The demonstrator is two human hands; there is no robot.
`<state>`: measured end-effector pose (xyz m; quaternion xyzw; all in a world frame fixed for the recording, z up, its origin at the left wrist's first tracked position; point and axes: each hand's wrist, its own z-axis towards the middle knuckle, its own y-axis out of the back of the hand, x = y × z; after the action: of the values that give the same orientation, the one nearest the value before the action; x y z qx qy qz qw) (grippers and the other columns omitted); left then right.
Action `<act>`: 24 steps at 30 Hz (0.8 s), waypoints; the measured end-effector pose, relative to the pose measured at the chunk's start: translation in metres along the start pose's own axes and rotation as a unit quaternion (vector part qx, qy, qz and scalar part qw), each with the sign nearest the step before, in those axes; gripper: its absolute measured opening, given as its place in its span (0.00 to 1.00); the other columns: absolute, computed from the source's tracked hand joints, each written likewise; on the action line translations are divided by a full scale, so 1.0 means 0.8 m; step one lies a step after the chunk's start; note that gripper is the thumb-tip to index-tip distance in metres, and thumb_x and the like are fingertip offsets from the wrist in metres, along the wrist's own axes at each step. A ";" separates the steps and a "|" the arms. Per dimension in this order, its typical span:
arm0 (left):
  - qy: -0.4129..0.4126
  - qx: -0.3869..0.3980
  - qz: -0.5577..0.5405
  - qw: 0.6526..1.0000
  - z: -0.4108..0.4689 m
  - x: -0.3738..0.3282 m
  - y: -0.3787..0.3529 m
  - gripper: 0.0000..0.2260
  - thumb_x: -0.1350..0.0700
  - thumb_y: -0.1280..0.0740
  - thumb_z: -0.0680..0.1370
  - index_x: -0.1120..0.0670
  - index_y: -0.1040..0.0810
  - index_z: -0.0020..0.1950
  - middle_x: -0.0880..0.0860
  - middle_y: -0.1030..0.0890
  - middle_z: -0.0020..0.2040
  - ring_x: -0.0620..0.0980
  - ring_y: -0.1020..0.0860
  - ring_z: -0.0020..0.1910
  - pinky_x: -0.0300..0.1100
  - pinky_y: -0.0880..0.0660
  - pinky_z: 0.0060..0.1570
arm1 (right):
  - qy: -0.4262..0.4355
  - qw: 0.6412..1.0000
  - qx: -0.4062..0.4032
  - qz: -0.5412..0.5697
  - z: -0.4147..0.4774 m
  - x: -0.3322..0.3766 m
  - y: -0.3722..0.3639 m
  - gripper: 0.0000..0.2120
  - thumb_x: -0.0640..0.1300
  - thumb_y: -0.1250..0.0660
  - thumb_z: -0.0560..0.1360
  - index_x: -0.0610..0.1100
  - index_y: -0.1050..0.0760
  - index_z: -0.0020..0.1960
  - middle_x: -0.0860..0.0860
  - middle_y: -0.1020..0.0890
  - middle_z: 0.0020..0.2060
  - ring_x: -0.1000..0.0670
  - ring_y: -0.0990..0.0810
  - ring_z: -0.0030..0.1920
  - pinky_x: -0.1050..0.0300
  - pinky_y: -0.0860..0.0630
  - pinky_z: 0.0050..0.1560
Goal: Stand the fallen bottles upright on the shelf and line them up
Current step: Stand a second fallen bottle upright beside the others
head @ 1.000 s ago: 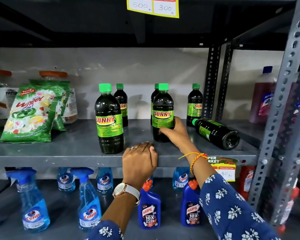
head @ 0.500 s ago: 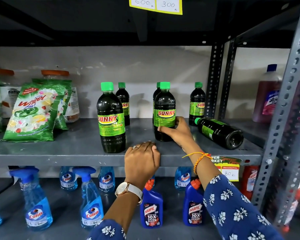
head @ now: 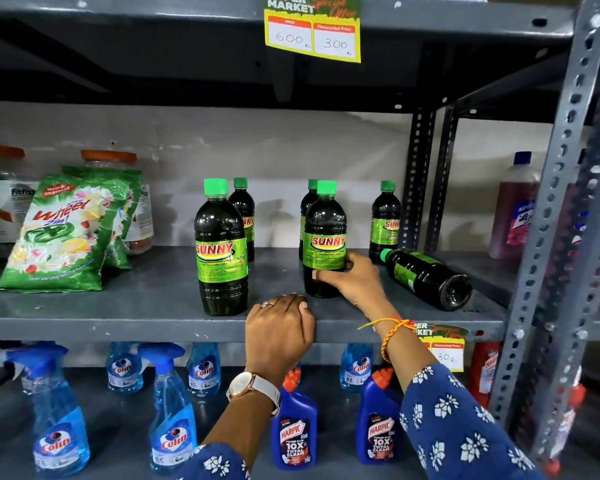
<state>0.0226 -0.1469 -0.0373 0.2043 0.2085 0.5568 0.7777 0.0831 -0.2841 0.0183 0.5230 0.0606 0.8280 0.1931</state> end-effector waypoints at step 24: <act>0.005 -0.008 0.005 1.000 -0.002 -0.005 0.005 0.16 0.56 0.46 0.74 0.57 0.21 0.36 0.55 0.18 0.33 0.56 0.22 0.30 0.44 0.30 0.33 | 0.024 1.000 0.003 -0.020 -0.066 0.017 0.033 0.15 0.49 0.23 0.60 0.53 0.23 0.44 0.57 0.19 0.39 0.66 0.23 0.40 0.79 0.31 0.32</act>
<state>0.0171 -0.1493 -0.0362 0.1963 0.2072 0.5630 0.7756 0.0243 -0.2981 0.0141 0.5026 0.0784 0.8357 0.2069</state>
